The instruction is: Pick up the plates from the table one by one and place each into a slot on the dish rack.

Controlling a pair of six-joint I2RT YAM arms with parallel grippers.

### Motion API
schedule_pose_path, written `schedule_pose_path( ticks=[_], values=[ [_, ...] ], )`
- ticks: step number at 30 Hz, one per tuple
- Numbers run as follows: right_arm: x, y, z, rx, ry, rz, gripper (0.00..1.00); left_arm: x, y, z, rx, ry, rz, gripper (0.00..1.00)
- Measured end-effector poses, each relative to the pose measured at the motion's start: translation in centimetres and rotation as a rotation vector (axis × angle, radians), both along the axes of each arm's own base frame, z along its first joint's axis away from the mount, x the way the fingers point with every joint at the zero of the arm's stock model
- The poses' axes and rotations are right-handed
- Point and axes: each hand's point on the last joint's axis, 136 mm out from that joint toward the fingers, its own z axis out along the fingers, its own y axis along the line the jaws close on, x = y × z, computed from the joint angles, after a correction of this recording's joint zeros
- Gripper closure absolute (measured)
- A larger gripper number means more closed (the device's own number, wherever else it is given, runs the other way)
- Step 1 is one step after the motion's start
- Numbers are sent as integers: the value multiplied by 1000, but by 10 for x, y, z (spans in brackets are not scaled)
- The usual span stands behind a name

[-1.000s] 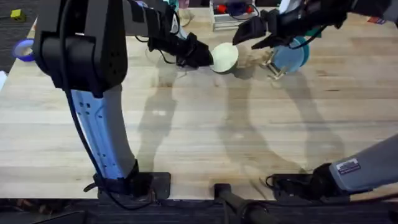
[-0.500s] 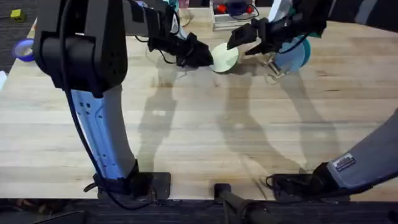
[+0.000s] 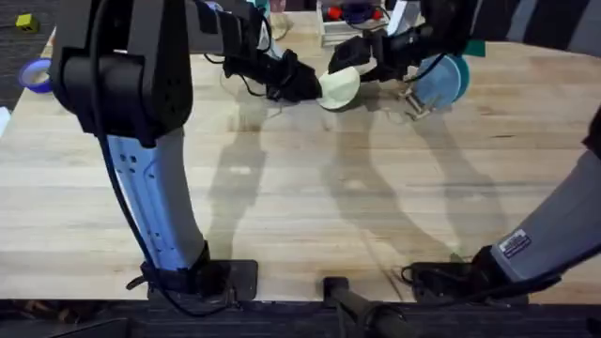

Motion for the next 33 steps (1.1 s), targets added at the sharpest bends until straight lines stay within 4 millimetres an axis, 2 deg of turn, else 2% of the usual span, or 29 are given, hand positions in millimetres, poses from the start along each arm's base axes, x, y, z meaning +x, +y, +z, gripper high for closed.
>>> schedule_pose_path(
  ticks=[6, 10, 12, 14, 18, 22, 24, 33],
  values=[
    [-2, 5, -24, -2, 60, -4, 14, 0, 0, 0, 0, 0, 0, 962],
    [-2, 6, -26, -1, 65, -7, 43, 0, 0, 0, 0, 1, 0, 962],
    [-2, 6, -26, -1, 66, -8, 97, 0, 0, 0, 0, 1, 0, 962],
    [-2, 6, -26, -1, 65, -7, 168, 0, 0, 0, 0, 0, 0, 962],
    [-2, 6, -26, 0, 68, -10, 443, 0, 0, 0, 0, 0, 0, 963],
    [-1, 3, -27, -7, 70, -21, 843, 0, 0, 0, -1, 4, 3, 962],
    [0, 2, -26, -5, 71, -22, 901, 0, 0, 0, 0, 8, 4, 962],
    [-3, 8, -21, 36, 87, -11, 959, 0, 5, 4, 46, -5, 16, 962]
  ],
)
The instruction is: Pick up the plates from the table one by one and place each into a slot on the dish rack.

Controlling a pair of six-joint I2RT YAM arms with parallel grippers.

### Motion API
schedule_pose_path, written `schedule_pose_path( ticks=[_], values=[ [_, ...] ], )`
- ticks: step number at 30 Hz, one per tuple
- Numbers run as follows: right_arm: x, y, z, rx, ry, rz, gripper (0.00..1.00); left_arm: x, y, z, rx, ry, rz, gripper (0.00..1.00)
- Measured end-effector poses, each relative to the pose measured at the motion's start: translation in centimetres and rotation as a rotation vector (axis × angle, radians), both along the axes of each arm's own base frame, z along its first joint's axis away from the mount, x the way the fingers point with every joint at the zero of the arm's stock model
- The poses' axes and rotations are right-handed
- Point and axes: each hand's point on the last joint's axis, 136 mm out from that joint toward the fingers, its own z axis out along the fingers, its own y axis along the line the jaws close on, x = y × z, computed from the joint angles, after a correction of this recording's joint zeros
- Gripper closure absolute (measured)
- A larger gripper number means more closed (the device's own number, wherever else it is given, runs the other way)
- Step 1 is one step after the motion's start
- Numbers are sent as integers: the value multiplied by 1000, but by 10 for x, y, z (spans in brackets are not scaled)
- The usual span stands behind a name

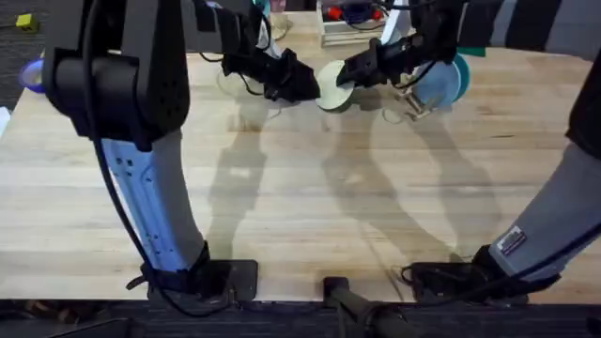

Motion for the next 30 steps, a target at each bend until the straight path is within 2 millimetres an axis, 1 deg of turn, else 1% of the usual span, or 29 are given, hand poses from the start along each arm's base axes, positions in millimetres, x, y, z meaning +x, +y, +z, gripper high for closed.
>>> schedule_pose_path(
  ticks=[5, 8, 10, 13, 18, 20, 24, 27, 30],
  values=[
    [-5, 9, 4, 36, 10, 26, 967, -6, 11, 5, 109, -11, 17, 962],
    [-10, 14, 9, 78, 25, 47, 974, -13, 23, 16, 193, -28, 21, 962],
    [-12, 17, 13, 108, 29, 63, 973, -18, 36, 26, 270, -48, 26, 963],
    [-15, 20, 15, 129, 28, 83, 973, -27, 53, 49, 366, -88, 27, 962],
    [-20, 20, 22, 130, 7, 115, 973, -49, 78, 98, 490, -176, 28, 962],
    [-25, 19, 32, 120, -9, 129, 973, -60, 85, 119, 527, -217, 30, 962],
    [-40, 11, 61, 69, -62, 154, 973, -85, 100, 157, 587, -284, 42, 962],
    [-55, 0, 82, -8, -105, 167, 973, -107, 108, 184, 615, -339, 50, 962],
    [-70, -14, 98, -99, -143, 173, 973, -131, 116, 206, 639, -378, 61, 962]
  ],
)
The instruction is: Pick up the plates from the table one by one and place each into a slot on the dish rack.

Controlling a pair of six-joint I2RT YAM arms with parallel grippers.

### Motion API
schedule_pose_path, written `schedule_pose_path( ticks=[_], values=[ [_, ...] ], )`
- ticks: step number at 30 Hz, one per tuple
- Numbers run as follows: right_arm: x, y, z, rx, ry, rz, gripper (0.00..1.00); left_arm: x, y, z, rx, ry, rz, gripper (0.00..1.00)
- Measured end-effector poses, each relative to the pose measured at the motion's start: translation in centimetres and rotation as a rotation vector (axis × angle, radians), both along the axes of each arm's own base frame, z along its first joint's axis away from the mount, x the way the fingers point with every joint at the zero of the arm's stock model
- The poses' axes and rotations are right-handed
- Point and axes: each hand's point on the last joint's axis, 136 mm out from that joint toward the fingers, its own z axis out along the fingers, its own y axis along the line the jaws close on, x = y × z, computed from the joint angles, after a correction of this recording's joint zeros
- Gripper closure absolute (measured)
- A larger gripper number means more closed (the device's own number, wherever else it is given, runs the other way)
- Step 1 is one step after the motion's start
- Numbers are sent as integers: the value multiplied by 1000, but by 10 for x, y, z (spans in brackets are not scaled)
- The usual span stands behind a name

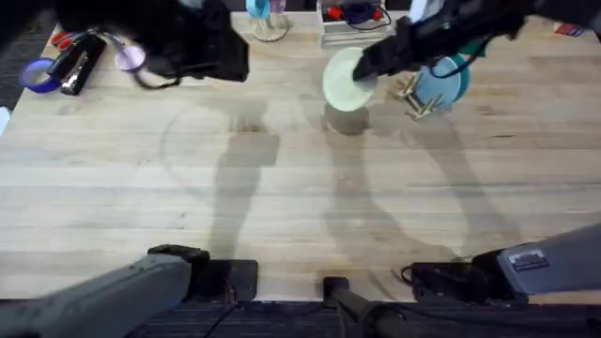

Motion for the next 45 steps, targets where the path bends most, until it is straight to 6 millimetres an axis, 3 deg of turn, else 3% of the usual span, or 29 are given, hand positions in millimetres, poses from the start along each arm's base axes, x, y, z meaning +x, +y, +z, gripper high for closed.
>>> schedule_pose_path(
  ticks=[9, 15, 17, 21, 25, 26, 36, 42, 45],
  values=[
    [-34, -50, 44, -276, -170, -37, 972, -66, 26, 47, 69, -140, 43, 963],
    [-55, -79, 77, -417, -312, -53, 972, -93, 35, 74, 73, -273, 65, 961],
    [-64, -87, 84, -460, -346, -44, 972, -100, 37, 80, 71, -308, 67, 911],
    [-78, -103, 96, -546, -400, -37, 973, -108, 39, 85, 76, -337, 66, 656],
    [-86, -124, 110, -657, -469, -63, 973, -110, 40, 82, 82, -323, 71, 57],
    [-87, -129, 114, -685, -487, -71, 973, -110, 40, 82, 85, -323, 71, 21],
    [-83, -179, 136, -800, -533, -208, 973, -114, 41, 75, 93, -283, 68, 8],
    [-78, -202, 175, -762, -617, -292, 973, -118, 42, 71, 98, -262, 67, 7],
    [-78, -212, 181, -762, -625, -322, 973, -119, 42, 71, 100, -257, 67, 7]
  ],
)
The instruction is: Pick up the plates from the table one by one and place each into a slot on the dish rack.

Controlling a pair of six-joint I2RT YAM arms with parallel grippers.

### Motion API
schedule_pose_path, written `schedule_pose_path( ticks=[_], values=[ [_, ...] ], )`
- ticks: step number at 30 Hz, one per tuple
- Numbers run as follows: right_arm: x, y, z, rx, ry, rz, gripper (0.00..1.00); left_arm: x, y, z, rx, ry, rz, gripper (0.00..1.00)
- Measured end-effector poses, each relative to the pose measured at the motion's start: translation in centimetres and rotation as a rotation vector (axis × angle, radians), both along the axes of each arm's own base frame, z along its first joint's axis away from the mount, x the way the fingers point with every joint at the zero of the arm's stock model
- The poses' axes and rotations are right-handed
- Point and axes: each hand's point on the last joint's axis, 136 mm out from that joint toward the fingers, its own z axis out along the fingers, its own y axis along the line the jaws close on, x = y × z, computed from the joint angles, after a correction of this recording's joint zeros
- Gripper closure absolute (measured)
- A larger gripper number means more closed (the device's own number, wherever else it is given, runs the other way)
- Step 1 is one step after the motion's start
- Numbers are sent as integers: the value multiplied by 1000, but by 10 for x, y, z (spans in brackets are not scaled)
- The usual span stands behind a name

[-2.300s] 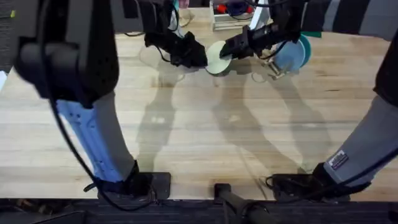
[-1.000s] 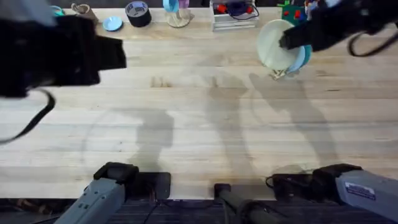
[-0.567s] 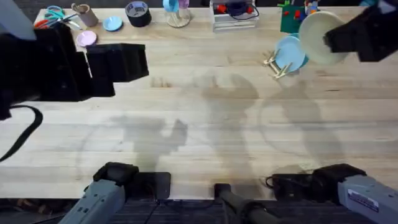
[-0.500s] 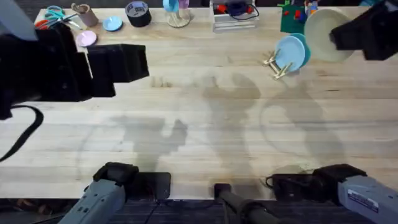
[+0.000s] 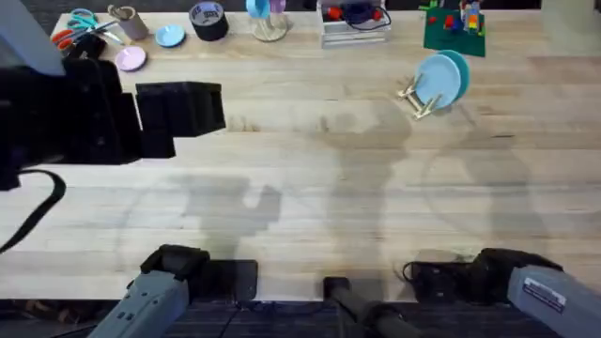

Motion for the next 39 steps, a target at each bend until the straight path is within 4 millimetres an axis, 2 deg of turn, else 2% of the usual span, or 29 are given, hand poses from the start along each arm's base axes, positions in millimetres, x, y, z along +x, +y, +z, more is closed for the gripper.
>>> schedule_pose_path(
  ticks=[4, 12, 22, 31, 39],
  values=[
    [7, -5, -8, 13, 29, -11, 973, 0, 0, 0, 0, 0, 0, 7],
    [22, -1, -26, 50, 87, 17, 973, 0, 0, 0, 0, -1, 0, 7],
    [24, 1, -26, 58, 85, 25, 973, 0, 0, 0, 1, 3, 0, 7],
    [24, 2, -26, 63, 84, 31, 973, -17, 2, -14, 13, 89, 0, 7],
    [28, 3, -31, 72, 98, 38, 973, -18, 3, -14, 13, 93, 0, 7]
  ],
)
